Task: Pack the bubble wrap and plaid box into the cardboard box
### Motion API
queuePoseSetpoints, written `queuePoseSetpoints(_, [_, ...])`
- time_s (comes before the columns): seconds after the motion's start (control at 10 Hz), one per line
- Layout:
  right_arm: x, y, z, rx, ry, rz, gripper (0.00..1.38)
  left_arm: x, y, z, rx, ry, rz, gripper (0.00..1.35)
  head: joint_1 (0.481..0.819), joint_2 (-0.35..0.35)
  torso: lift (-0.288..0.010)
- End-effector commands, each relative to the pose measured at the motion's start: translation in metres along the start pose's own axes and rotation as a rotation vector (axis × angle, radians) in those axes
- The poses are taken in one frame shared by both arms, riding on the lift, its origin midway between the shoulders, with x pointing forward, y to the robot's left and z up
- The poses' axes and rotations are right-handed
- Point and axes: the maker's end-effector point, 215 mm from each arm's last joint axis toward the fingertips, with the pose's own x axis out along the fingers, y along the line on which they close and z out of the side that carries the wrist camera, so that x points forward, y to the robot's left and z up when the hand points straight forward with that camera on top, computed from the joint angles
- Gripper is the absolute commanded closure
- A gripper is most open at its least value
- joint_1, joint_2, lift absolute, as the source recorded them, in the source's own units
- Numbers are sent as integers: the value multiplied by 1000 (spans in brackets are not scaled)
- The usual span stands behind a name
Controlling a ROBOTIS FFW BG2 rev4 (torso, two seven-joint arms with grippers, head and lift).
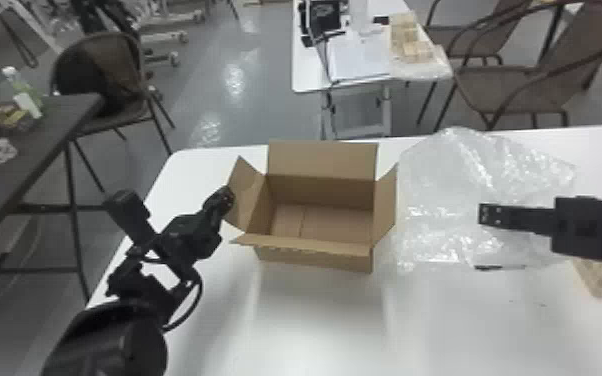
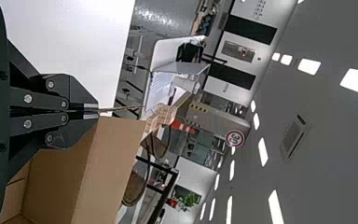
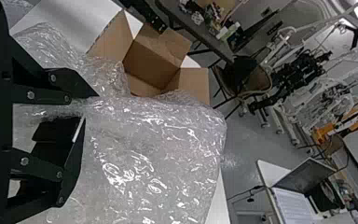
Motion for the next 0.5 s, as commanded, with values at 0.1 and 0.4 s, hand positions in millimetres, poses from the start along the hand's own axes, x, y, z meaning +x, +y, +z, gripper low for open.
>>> queuePoseSetpoints(0.1, [16, 38, 40, -3, -82, 129, 1056, 5, -7, 1, 3, 1, -10, 1207, 695, 227, -122])
queuePoseSetpoints(0.4, [44, 94, 83, -19, -190, 314, 1058, 6, -10, -1, -2, 6, -10, 1207, 665, 267, -122])
